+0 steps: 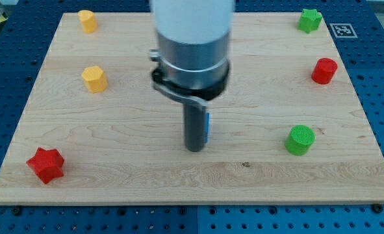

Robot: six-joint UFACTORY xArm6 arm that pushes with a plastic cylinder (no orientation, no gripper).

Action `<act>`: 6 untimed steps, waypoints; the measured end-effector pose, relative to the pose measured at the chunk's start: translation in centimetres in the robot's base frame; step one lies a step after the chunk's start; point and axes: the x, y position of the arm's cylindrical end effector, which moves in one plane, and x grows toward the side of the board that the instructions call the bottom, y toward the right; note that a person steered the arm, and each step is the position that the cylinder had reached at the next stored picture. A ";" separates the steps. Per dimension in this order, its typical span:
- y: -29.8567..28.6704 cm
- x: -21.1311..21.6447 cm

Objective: Push the green circle to the bottom center

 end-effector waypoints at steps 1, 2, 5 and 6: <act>3.5 0.1; 5.5 -0.3; 18.6 -5.0; 20.1 -4.8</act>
